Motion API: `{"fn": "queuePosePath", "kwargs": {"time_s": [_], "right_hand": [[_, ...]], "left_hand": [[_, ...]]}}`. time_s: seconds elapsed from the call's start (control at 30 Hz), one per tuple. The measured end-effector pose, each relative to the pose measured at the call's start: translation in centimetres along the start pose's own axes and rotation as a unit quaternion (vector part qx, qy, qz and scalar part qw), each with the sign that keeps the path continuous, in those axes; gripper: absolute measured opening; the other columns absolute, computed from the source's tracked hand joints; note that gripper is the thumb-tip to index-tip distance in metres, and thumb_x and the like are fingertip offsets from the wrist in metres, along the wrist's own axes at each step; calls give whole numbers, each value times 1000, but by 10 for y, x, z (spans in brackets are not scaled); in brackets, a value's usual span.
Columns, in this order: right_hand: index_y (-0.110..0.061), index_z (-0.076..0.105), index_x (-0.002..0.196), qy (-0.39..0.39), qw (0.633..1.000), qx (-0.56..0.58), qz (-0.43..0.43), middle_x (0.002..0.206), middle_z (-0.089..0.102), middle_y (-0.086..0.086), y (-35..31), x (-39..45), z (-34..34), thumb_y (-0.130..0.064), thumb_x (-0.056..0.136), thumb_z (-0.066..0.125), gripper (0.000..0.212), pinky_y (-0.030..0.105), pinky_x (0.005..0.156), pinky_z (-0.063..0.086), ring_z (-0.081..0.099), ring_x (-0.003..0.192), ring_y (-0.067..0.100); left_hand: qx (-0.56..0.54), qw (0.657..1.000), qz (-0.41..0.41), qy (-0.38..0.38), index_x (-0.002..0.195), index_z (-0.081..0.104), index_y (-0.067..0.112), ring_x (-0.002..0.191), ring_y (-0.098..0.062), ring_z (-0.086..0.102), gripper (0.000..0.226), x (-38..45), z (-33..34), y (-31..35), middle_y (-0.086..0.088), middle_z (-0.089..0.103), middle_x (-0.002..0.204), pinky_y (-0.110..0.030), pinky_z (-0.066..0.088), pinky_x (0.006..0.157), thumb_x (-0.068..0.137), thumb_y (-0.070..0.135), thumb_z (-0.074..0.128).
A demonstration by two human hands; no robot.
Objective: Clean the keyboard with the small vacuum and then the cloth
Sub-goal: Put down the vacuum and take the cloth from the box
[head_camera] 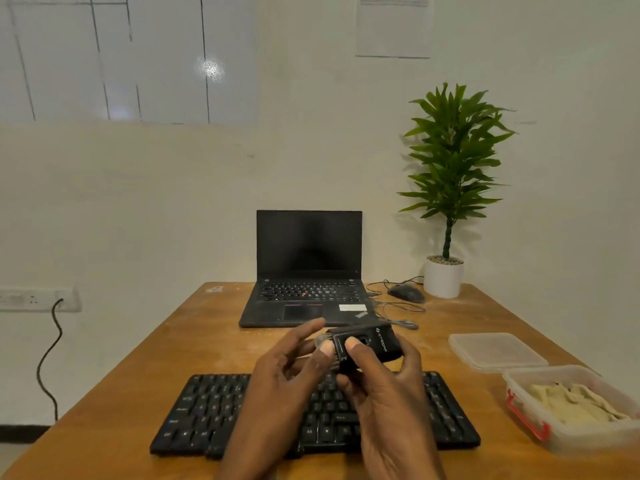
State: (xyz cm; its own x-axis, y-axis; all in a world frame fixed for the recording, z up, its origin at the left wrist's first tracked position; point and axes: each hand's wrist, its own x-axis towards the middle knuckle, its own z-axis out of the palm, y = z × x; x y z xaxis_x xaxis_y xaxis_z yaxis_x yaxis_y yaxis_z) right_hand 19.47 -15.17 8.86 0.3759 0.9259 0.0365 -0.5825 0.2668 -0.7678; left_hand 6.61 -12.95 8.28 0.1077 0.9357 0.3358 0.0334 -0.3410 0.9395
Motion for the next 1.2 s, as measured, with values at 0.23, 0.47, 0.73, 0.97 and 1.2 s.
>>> {"fn": "queuePosePath", "kwargs": {"time_s": [0.23,0.47,0.73,0.97,1.2], "right_hand": [[-40,47,114,43,996,-38,-66,107,69,12,6,-9,2,-9,73,86,64,32,59,57,73,87,28],[-39,46,114,59,994,-54,-72,114,65,10,3,-11,-7,-24,54,90,76,35,61,59,71,96,32],[-39,45,111,63,994,-51,-73,112,64,12,0,-15,-8,-11,75,85,60,28,53,56,73,84,29],[-43,45,105,55,993,-58,-92,106,65,6,-3,-19,-7,-13,81,81,53,28,56,57,72,82,27],[-41,46,107,61,992,-59,-96,109,67,8,1,-20,-9,-16,83,79,48,27,58,57,74,82,24]], "left_hand": [[-63,997,-21,51,113,76,30,88,10,71,30,-12,17,5,23,79,94,-4,51,66,94,9,70],[-78,994,-40,58,118,77,29,95,1,74,31,-16,26,4,16,80,102,-13,58,74,92,12,73],[-64,993,-27,93,111,79,45,97,5,70,31,-20,31,-3,22,77,102,-29,56,88,93,21,74],[-55,990,-18,130,112,79,40,97,10,69,30,-22,36,-5,27,77,98,-25,55,91,94,17,74],[-53,988,-14,143,115,79,41,110,2,69,26,-25,44,-11,22,77,110,-36,56,102,96,26,72]]}}
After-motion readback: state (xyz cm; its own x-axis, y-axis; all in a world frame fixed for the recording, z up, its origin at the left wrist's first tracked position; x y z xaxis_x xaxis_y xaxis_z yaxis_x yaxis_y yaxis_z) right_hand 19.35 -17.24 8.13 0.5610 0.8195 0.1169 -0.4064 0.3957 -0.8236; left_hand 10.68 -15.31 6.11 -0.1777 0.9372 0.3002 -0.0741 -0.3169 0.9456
